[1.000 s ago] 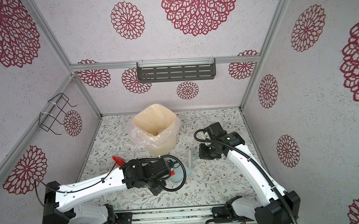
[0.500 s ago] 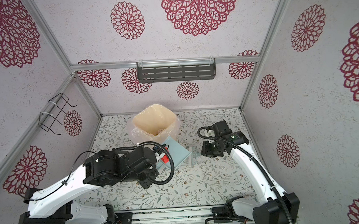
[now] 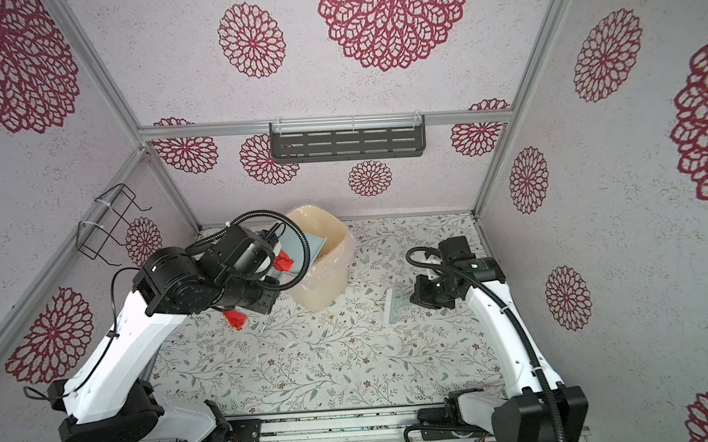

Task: Sweep away the paper scraps from the table
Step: 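Lift the dustpan with the red scrap over the beige bin with the left gripper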

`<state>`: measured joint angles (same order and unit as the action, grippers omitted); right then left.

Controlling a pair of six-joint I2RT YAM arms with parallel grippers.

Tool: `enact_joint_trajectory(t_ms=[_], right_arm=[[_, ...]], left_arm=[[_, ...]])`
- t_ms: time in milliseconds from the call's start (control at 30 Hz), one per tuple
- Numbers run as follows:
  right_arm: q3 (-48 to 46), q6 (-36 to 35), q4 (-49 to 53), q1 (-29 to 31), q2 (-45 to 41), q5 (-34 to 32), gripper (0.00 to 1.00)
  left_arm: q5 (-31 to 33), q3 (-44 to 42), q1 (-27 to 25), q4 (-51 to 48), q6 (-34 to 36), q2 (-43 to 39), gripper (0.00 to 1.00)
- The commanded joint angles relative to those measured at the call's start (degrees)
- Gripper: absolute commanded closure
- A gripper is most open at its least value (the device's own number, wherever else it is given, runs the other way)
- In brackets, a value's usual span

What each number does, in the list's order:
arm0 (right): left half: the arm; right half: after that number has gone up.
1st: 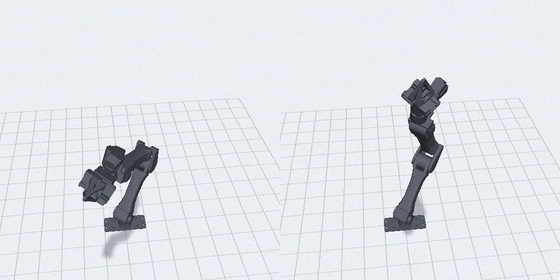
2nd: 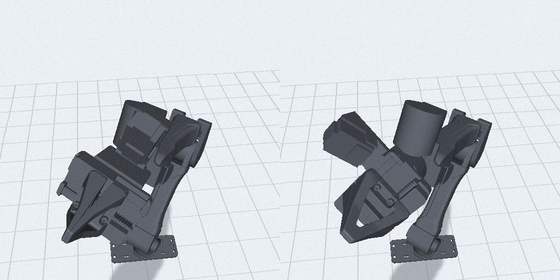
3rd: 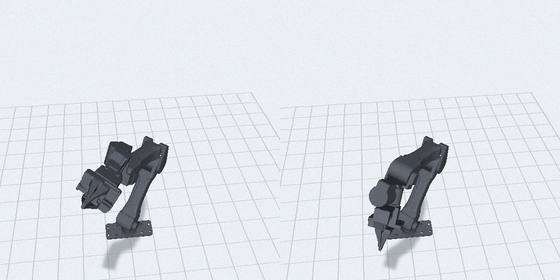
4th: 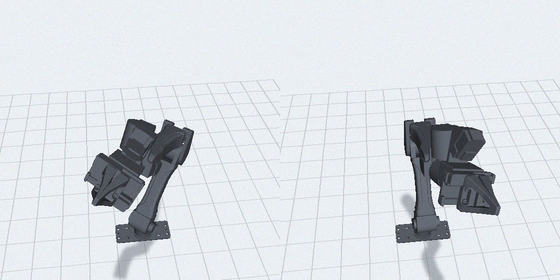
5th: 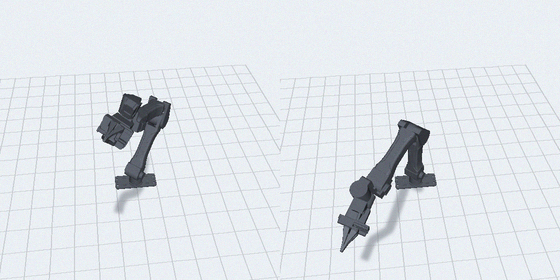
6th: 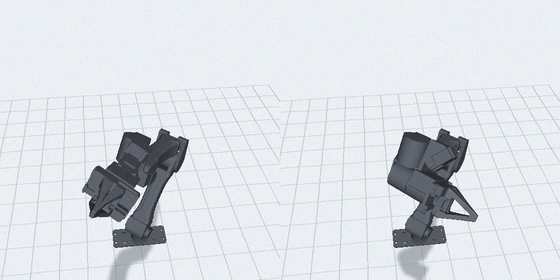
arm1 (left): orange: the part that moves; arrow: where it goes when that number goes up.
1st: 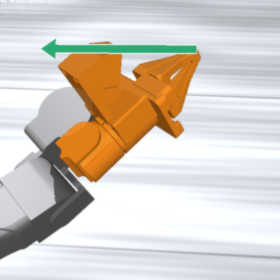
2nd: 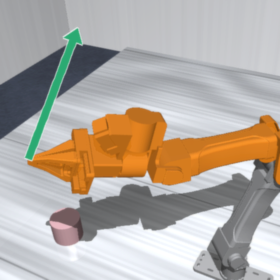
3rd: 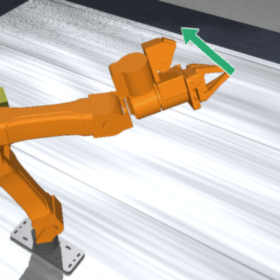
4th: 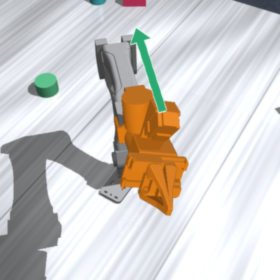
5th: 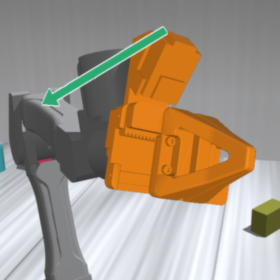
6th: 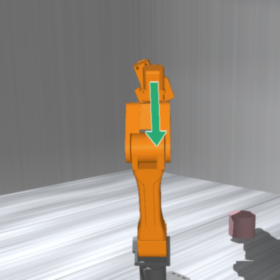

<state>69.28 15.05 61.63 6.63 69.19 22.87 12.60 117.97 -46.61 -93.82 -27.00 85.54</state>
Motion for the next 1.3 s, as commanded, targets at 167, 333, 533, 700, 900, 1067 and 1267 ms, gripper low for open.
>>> enact_joint_trajectory(t_ms=[167, 333, 533, 700, 900, 1067, 1267], right_arm=[[1.03, -5.41, 3.41, -5.01, 0.22, 3.12, 1.0], [0.74, -6.42, 2.12, -6.36, 1.72, 4.62, 1.0], [0.85, -6.79, 1.04, -6.46, 2.86, 4.83, 1.0], [0.14, -6.87, 1.46, -6.46, 2.64, 5.09, 1.0], [-0.65, -6.35, 2.44, -6.5, 1.5, 5.24, 1.0], [-1.62, -5.6, 2.18, -6.55, 0.72, 5.98, 1.0], [-1.08, -5.64, 2.18, -6.55, 0.85, 6.29, 1.0]], left_arm=[[1.46, 6.5, 6.94, -6.71, 5.31, 6.74, 1.0], [6.45, 8.25, 9.02, -7.71, 6.76, 9.65, 1.0], [14.89, 7.31, 10.44, -7.7, 10.65, 12.73, 1.0], [22.82, 6.45, 10.84, -7.37, 14.79, 15.87, 1.0], [31.43, 1.65, 9.85, -4.08, 23.13, 17.43, 1.0], [42.16, -2.11, 7.39, 0.02, 31.58, 17.64, 1.0], [53.51, -4.42, 5.27, 8.78, 45.2, 16.64, 1.0]])
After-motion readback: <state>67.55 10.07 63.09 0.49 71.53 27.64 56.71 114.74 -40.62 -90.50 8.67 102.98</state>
